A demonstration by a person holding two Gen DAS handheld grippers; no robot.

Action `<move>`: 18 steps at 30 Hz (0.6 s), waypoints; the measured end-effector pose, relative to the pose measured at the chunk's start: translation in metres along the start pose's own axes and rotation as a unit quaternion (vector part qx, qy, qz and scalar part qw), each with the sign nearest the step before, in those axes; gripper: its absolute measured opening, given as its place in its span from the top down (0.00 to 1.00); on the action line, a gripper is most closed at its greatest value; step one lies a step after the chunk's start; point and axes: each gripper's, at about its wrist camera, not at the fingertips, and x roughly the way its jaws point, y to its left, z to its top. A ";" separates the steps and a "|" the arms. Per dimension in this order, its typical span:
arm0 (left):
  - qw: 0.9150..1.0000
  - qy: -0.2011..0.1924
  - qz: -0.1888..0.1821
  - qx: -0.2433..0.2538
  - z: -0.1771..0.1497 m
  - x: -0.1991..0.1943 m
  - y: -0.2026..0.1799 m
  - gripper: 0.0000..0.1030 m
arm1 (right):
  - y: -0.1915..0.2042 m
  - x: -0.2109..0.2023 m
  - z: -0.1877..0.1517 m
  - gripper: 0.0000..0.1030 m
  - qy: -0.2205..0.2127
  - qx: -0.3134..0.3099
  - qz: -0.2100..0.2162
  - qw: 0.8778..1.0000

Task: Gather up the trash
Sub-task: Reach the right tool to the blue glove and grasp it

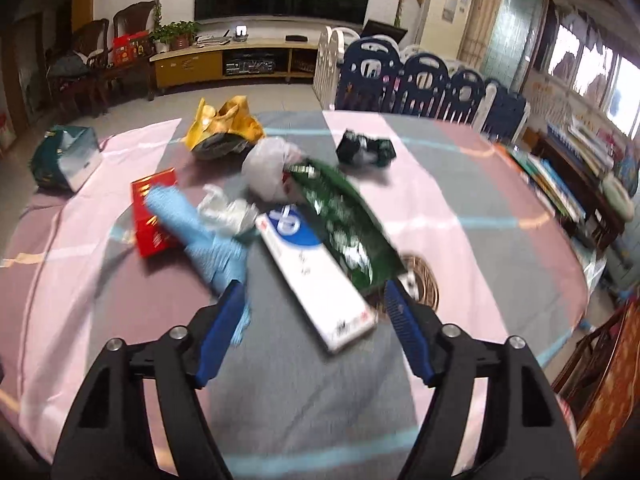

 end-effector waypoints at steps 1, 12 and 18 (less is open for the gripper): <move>1.000 0.001 -0.001 0.000 0.000 0.000 0.000 0.29 | -0.001 0.008 0.006 0.28 0.003 0.001 -0.001 1.000; 1.000 0.011 -0.007 -0.004 0.000 0.003 0.001 0.29 | 0.000 0.069 0.016 0.30 0.059 0.027 0.076 0.995; 1.000 0.014 -0.010 -0.008 0.000 0.004 0.001 0.29 | 0.015 0.061 0.010 0.91 0.063 -0.011 0.120 0.991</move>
